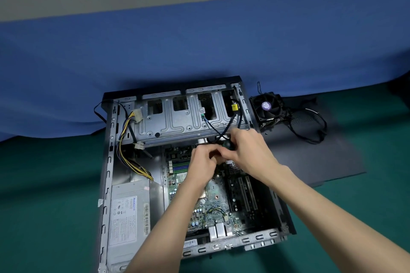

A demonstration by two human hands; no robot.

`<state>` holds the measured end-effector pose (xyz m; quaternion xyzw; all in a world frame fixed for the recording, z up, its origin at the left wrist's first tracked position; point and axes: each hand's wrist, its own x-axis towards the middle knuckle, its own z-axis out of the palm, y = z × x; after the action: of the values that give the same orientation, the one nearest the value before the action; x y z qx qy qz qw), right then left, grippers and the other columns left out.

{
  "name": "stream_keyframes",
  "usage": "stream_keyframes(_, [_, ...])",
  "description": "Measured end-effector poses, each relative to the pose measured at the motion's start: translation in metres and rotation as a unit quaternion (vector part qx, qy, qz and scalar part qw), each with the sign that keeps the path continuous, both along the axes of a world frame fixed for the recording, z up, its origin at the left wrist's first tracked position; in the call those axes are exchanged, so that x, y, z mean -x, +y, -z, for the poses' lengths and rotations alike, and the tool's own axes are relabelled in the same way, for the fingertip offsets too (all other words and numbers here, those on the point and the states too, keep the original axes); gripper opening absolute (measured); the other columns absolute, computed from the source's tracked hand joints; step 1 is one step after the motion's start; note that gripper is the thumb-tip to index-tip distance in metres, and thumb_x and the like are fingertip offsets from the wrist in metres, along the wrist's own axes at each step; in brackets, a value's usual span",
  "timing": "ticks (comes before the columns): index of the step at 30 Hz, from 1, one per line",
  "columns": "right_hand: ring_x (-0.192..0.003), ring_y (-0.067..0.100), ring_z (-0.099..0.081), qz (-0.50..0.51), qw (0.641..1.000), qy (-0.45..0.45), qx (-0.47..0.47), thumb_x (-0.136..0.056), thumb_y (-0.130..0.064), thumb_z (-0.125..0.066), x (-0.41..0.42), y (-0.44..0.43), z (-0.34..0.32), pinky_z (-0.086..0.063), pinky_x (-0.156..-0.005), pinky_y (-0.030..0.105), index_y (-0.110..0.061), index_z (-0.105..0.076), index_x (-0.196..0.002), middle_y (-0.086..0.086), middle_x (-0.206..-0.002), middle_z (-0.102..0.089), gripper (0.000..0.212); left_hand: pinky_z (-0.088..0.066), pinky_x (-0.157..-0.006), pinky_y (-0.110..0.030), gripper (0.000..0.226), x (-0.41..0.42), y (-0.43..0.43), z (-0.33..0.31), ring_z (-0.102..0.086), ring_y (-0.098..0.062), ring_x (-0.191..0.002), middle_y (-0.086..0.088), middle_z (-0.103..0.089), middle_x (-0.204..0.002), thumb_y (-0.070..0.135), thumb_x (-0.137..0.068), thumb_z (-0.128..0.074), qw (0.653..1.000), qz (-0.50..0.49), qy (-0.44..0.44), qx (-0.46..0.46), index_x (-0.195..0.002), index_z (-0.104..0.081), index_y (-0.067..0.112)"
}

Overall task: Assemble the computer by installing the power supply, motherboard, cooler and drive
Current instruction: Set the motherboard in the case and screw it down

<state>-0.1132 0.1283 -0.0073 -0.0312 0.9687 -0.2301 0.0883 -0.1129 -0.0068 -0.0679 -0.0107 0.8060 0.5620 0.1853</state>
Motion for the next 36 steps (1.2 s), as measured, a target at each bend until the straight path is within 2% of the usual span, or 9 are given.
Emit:
stream_keyframes(4, [-0.067, 0.028, -0.044, 0.031, 0.996, 0.011, -0.078, -0.091, -0.053, -0.051, -0.005, -0.011, 0.002, -0.029, -0.057, 0.034, -0.017, -0.030, -0.059, -0.003, -0.059, -0.033, 0.052, -0.050, -0.068, -0.034, 0.031, -0.006, 0.009, 0.006, -0.059, -0.021, -0.077, -0.010, -0.067, -0.081, -0.016, -0.076, -0.056, 0.998, -0.011, 0.024, 0.061, -0.067, -0.062, 0.013])
stream_keyframes(6, [-0.064, 0.028, -0.045, 0.036, 0.995, 0.038, -0.079, -0.086, -0.056, -0.055, -0.002, -0.010, -0.001, -0.031, -0.056, 0.033, -0.014, -0.039, -0.065, -0.003, -0.059, -0.039, 0.050, -0.052, -0.067, -0.035, 0.030, -0.006, 0.010, 0.008, -0.062, -0.017, -0.076, -0.004, -0.068, -0.075, -0.017, -0.078, -0.051, 0.997, -0.019, 0.024, 0.067, -0.068, -0.064, 0.008])
stream_keyframes(9, [-0.075, 0.033, -0.058, -0.020, 0.998, 0.039, -0.048, -0.085, -0.045, -0.060, 0.001, -0.005, -0.004, -0.040, -0.058, 0.036, -0.013, -0.049, -0.084, 0.006, -0.072, -0.056, 0.034, -0.050, -0.059, -0.019, 0.053, -0.003, 0.006, 0.005, -0.062, -0.005, -0.069, 0.011, -0.066, -0.065, -0.022, -0.070, -0.050, 0.999, -0.017, 0.020, 0.022, -0.057, -0.062, 0.028])
stream_keyframes(14, [-0.067, 0.032, -0.051, 0.031, 0.997, 0.037, -0.064, -0.090, -0.060, -0.049, 0.000, -0.005, -0.002, -0.033, -0.058, 0.035, -0.015, -0.034, -0.059, 0.001, -0.061, -0.041, 0.056, -0.048, -0.070, -0.017, 0.035, -0.010, 0.012, 0.004, -0.062, -0.011, -0.086, -0.001, -0.069, -0.092, -0.017, -0.076, -0.057, 0.999, -0.024, 0.007, 0.036, -0.086, -0.070, 0.013])
stream_keyframes(20, [-0.085, 0.034, -0.059, -0.012, 1.000, 0.016, -0.024, -0.086, -0.051, -0.061, -0.003, 0.000, 0.000, -0.032, -0.060, 0.035, -0.013, -0.044, -0.083, 0.009, -0.078, -0.055, 0.042, -0.044, -0.057, -0.007, 0.034, -0.005, 0.007, 0.001, -0.057, 0.009, -0.062, 0.013, -0.065, -0.068, -0.018, -0.073, -0.060, 0.999, -0.030, 0.013, 0.034, -0.083, -0.073, 0.012])
stream_keyframes(24, [-0.081, 0.032, -0.061, 0.017, 0.997, 0.035, -0.071, -0.082, -0.061, -0.057, -0.004, -0.001, 0.000, -0.036, -0.060, 0.034, -0.014, -0.045, -0.075, 0.006, -0.075, -0.057, 0.049, -0.055, -0.081, -0.033, 0.028, -0.010, 0.015, 0.004, -0.065, -0.017, -0.087, -0.004, -0.071, -0.090, -0.009, -0.080, -0.060, 0.998, -0.035, 0.009, 0.052, -0.084, -0.071, 0.015])
stream_keyframes(27, [-0.086, 0.034, -0.060, -0.015, 0.999, 0.019, -0.034, -0.083, -0.045, -0.063, -0.008, 0.006, 0.001, -0.033, -0.060, 0.034, -0.015, -0.040, -0.083, 0.008, -0.081, -0.062, 0.037, -0.049, -0.076, -0.010, 0.034, -0.007, 0.015, 0.005, -0.063, -0.009, -0.085, 0.002, -0.069, -0.089, -0.015, -0.080, -0.055, 0.997, -0.041, 0.013, 0.059, -0.105, -0.070, 0.002])
stream_keyframes(32, [-0.076, 0.030, -0.060, 0.012, 0.997, 0.026, -0.073, -0.081, -0.067, -0.054, -0.005, -0.001, -0.001, -0.034, -0.057, 0.032, -0.016, -0.038, -0.065, 0.001, -0.068, -0.046, 0.056, -0.054, -0.069, -0.037, 0.015, -0.012, 0.016, 0.006, -0.063, -0.021, -0.078, -0.006, -0.068, -0.077, -0.007, -0.075, -0.060, 0.997, -0.063, -0.011, 0.054, -0.078, -0.069, 0.005])
stream_keyframes(36, [-0.079, 0.033, -0.060, -0.037, 0.999, 0.027, -0.026, -0.086, -0.046, -0.060, -0.006, -0.001, 0.002, -0.032, -0.057, 0.034, -0.016, -0.039, -0.082, 0.001, -0.069, -0.046, 0.037, -0.046, -0.057, -0.019, 0.037, -0.008, 0.011, 0.007, -0.058, -0.006, -0.063, 0.009, -0.063, -0.064, -0.011, -0.075, -0.059, 0.997, -0.072, -0.009, 0.041, -0.062, -0.062, 0.023])
